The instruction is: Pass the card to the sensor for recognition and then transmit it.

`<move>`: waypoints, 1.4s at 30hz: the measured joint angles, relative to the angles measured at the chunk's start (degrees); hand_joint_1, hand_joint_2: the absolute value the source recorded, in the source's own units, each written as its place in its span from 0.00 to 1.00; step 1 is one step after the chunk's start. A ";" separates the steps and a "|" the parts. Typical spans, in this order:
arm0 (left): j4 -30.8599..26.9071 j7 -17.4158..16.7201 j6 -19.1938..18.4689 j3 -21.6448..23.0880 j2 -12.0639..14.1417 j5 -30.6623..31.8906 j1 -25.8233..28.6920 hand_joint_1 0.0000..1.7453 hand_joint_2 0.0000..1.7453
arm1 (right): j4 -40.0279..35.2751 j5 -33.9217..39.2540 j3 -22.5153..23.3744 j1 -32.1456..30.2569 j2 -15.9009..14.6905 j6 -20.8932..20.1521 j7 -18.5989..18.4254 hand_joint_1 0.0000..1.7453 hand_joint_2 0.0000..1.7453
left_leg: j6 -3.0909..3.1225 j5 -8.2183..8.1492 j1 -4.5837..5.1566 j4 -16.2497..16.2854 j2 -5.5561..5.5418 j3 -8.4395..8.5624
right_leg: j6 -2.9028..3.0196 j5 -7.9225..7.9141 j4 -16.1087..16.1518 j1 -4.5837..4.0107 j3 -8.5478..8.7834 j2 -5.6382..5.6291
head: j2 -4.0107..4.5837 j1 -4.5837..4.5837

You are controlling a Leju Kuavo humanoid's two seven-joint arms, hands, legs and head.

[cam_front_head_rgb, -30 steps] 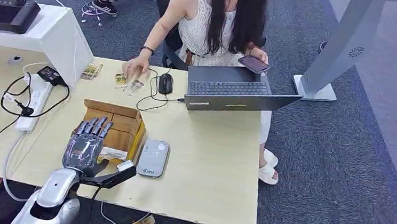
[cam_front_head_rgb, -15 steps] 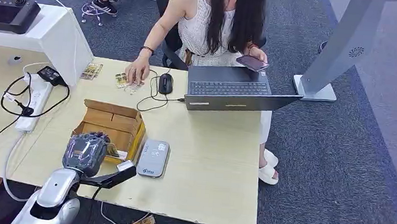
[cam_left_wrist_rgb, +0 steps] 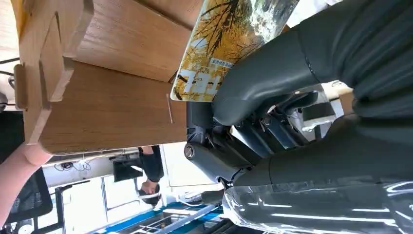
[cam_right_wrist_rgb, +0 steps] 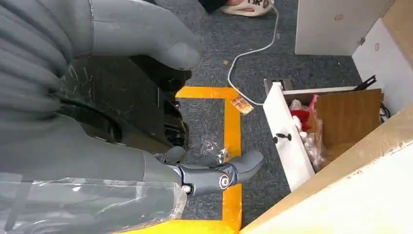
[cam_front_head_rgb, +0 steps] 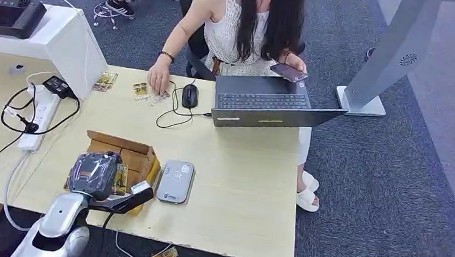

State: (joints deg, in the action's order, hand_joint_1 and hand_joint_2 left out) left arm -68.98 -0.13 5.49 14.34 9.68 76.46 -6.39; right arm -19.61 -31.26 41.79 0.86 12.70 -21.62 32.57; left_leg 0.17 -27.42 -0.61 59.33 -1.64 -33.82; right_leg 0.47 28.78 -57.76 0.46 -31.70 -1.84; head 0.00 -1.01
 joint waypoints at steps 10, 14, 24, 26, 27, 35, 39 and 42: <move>0.00 -0.26 0.44 -0.42 -0.24 0.63 -0.04 1.00 1.00 | 0.02 -0.50 0.74 0.00 0.00 -0.07 0.02 0.00 1.00 | 0.00 0.00 0.00 0.00 0.00 0.00 | 0.00 0.00 0.00 0.00 0.00 0.00 | 0.00 0.00; 0.00 -0.15 1.44 -0.59 -0.77 0.89 -1.15 1.00 1.00 | 0.09 -0.63 0.81 0.11 0.00 -0.07 0.00 0.00 1.00 | 0.00 0.01 0.00 0.01 -0.01 0.00 | 0.00 0.00 0.00 0.00 -0.02 0.02 | 0.00 0.00; 0.00 -0.39 0.67 -0.18 -3.67 1.14 -13.85 1.00 1.00 | 0.77 -0.81 0.81 1.39 0.00 -0.04 0.24 0.00 1.00 | -0.02 0.13 -0.01 0.06 -0.04 0.01 | -0.01 -0.14 -0.01 0.00 0.00 0.03 | 0.00 -0.02; -0.02 -0.61 -1.28 0.37 -4.38 0.09 -17.60 1.00 1.00 | 0.98 -0.72 0.81 1.62 0.00 -0.07 0.52 0.00 1.00 | 0.00 0.14 -0.01 0.07 -0.05 0.00 | -0.01 -0.14 -0.01 0.00 0.00 0.05 | 0.00 0.02; 0.00 -0.88 -1.93 0.53 -4.52 -0.26 -19.38 1.00 1.00 | 1.12 -0.72 0.81 1.75 0.00 -0.07 0.52 0.00 1.00 | 0.00 0.14 -0.01 0.07 -0.05 0.01 | -0.01 -0.15 -0.01 0.00 0.00 0.04 | 0.00 0.00; 8.56 -5.83 -3.18 2.93 -6.51 2.11 -36.53 1.00 1.00 | 2.27 -1.16 0.74 2.65 -0.09 -0.22 -0.15 0.00 1.00 | -0.01 0.15 -0.01 0.08 -0.04 0.00 | -0.02 -0.17 -0.02 0.00 -0.01 0.03 | 0.00 0.00; 19.59 -8.94 -0.22 3.85 -7.34 7.04 -45.32 1.00 1.00 | 3.00 -0.94 0.66 3.52 -0.20 -0.83 -1.82 0.00 1.00 | -0.01 0.15 -0.01 0.08 0.00 0.01 | -0.02 -0.19 -0.04 0.00 0.00 -0.05 | 0.00 0.00; 26.50 -10.06 0.44 3.89 -7.63 8.02 -49.38 1.00 1.00 | 3.54 -0.55 0.66 3.89 -0.26 -0.81 -2.58 0.00 1.00 | -0.01 0.15 -0.01 0.08 0.00 0.01 | -0.02 -0.19 -0.05 0.00 -0.01 -0.06 | 0.00 0.00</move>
State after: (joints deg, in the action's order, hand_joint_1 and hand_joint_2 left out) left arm -42.48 -10.19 5.92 18.23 2.05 84.48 -55.77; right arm -16.06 -31.80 42.45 4.74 12.44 -22.43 29.99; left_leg 0.16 -27.27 -0.62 59.41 -1.64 -33.81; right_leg 0.45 28.59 -57.80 0.46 -31.72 -1.91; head 0.00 -1.01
